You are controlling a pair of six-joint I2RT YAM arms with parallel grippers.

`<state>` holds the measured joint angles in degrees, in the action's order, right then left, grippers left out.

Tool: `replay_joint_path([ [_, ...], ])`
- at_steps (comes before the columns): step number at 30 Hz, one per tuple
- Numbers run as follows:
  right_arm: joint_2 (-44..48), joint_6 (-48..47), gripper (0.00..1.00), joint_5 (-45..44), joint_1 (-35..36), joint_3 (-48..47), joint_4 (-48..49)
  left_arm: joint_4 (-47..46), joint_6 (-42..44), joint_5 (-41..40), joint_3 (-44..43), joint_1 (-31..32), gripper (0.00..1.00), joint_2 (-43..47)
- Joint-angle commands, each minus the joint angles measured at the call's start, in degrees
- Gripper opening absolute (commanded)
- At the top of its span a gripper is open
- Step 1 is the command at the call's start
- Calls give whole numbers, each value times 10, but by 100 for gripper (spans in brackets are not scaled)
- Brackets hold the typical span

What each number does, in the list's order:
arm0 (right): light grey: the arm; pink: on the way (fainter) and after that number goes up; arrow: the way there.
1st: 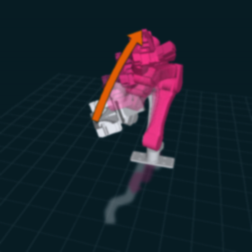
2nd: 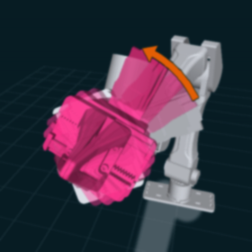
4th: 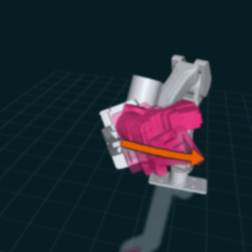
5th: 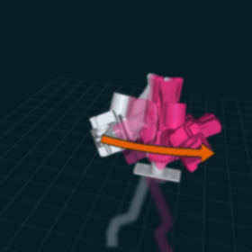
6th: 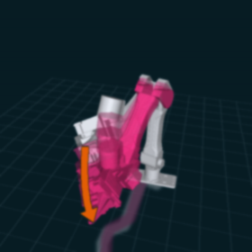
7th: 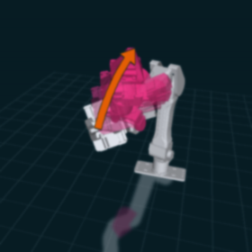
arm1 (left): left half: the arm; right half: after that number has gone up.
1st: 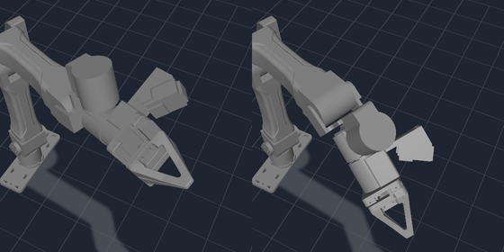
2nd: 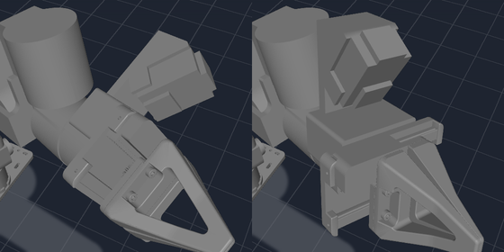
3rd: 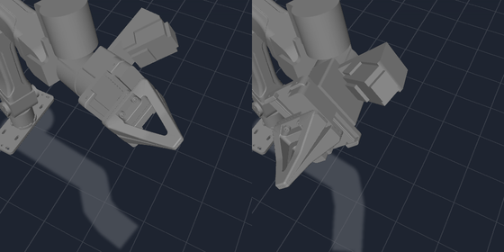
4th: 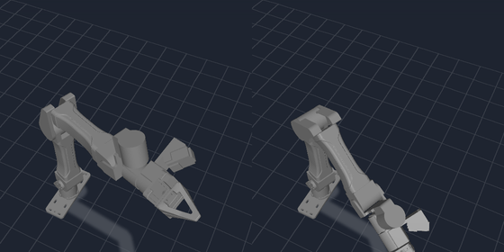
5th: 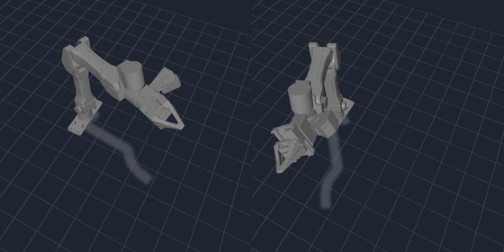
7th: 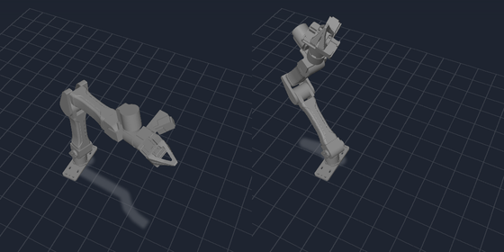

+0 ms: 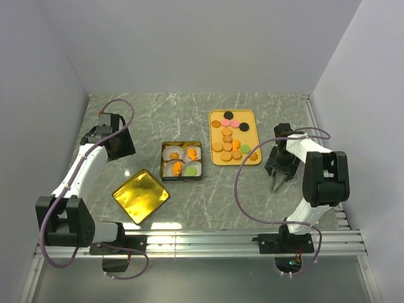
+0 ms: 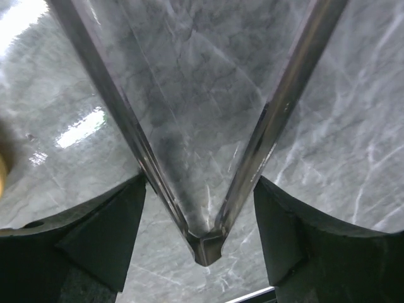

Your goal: Pack the cookies

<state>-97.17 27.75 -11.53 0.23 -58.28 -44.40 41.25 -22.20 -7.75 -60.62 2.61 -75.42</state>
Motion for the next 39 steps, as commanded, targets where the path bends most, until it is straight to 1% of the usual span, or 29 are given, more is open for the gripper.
replay_joint_path([
  [1,0,13,78,-8,0,8,14,-21,-4,14,0,-10,64,2],
  [5,32,20,80,-20,0,-3,-5,-9,-31,5,-5,-25,66,-19],
  [8,69,20,81,-24,3,-36,-28,2,-70,3,-10,-25,73,-28],
  [9,85,19,81,-26,6,-47,-45,19,-86,-1,-15,-42,75,-31],
  [10,92,18,81,-28,8,-71,-54,26,-113,9,-18,-45,77,-34],
  [13,116,14,81,-22,21,-116,-82,45,-159,37,-22,-49,78,-50],
  [14,120,15,81,-17,29,-125,-91,44,-172,68,-20,-52,79,-50],
  [15,125,15,81,-11,34,-134,-96,44,-185,77,-16,-51,79,-50],
  [17,131,15,81,8,42,-156,-104,39,-219,126,-10,-51,80,-50],
  [19,133,18,81,22,57,-169,-107,37,-237,145,-2,-51,79,-53],
  [21,138,20,81,36,71,-171,-105,36,-231,139,6,-51,78,-59],
  [24,140,25,81,57,80,-169,-97,39,-193,117,9,-51,75,-81],
  [27,140,23,81,74,91,-162,-89,6,-151,111,18,-51,68,-92],
  [28,140,21,81,77,93,-159,-87,-5,-124,111,22,-51,67,-96],
  [30,139,14,81,82,96,-157,-83,-20,-106,95,27,-51,68,-103],
  [31,140,13,81,84,95,-154,-82,-24,-84,94,27,-52,68,-113],
  [33,143,6,81,84,96,-148,-81,-26,-72,85,27,-51,68,-126],
  [38,159,1,81,84,95,-134,-79,-53,-15,107,54,-51,66,-125],
  [39,161,1,81,85,95,-127,-79,-56,0,107,59,-51,64,-122],
])
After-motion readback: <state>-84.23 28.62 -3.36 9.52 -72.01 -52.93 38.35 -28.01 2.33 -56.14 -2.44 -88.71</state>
